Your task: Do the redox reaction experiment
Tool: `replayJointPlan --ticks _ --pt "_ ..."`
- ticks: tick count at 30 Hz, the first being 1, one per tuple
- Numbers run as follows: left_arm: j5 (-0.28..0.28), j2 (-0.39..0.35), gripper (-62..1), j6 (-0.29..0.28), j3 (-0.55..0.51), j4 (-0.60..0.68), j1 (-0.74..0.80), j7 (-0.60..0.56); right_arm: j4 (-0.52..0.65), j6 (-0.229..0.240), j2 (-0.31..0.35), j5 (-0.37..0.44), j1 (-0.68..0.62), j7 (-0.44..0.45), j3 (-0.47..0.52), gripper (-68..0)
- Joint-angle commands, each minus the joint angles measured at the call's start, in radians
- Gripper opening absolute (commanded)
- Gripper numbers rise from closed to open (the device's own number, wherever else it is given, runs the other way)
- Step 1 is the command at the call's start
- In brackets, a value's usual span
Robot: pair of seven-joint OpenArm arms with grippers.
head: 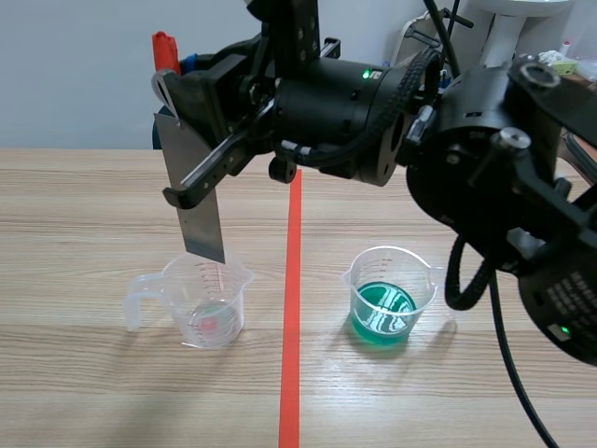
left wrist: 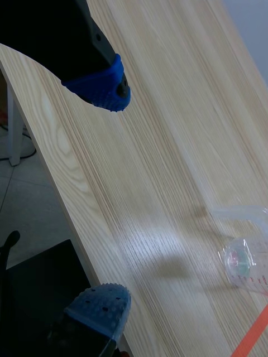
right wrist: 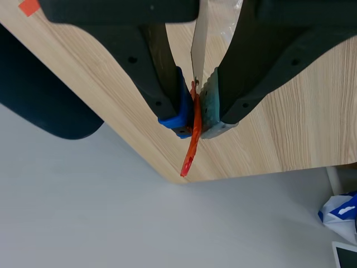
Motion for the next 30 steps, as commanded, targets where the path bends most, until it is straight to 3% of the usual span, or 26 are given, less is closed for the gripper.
replayJointPlan --ticks 1,11,17,23,30 --pt "-0.009 0.002 1.4 0.000 0.003 0.021 0.001 -0.015 0.055 -0.006 0.030 0.014 -0.003 0.034 0.015 -66.9" --pt "-0.009 0.002 1.4 0.000 0.003 0.021 0.001 -0.015 0.184 -0.005 0.174 0.083 -0.149 0.084 0.167 -66.9" --pt "-0.009 0.002 1.4 0.000 0.003 0.021 0.001 -0.015 0.194 -0.005 0.272 0.195 -0.211 0.112 0.269 -66.9" --pt "-0.009 0.002 1.4 0.000 0.003 0.021 0.001 -0.015 0.194 -0.005 0.382 0.266 -0.285 0.192 0.368 -66.9" --pt "-0.009 0.002 1.4 0.000 0.003 0.021 0.001 -0.015 0.193 -0.005 0.452 0.277 -0.387 0.239 0.488 -66.9"
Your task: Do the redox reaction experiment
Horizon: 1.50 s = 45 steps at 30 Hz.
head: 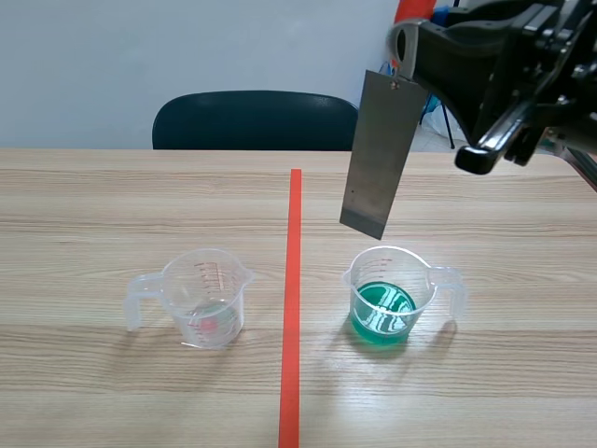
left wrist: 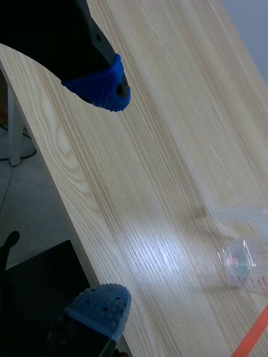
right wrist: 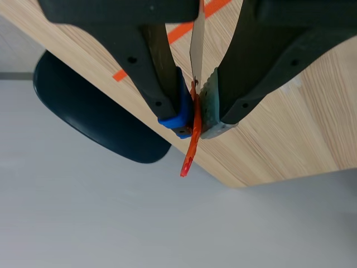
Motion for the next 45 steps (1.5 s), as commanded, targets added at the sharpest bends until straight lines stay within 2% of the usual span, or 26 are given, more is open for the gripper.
replayJointPlan --ticks 1,9,25,45 --pt "-0.006 0.002 1.4 0.000 0.003 0.021 0.001 -0.015 0.014 -0.003 0.013 0.015 -0.014 0.027 0.026 -66.9" --pt "-0.006 0.002 1.4 0.000 0.003 0.021 0.001 -0.015 0.005 -0.003 0.019 0.014 -0.097 0.042 0.105 -66.9" --pt "-0.006 0.002 1.4 -0.003 0.003 0.021 0.001 -0.015 -0.107 -0.003 0.018 0.014 -0.099 0.090 0.105 -66.9" --pt "-0.006 0.002 1.4 -0.003 0.003 0.021 0.001 -0.015 -0.112 0.008 0.018 0.010 -0.099 0.097 0.103 -66.9"
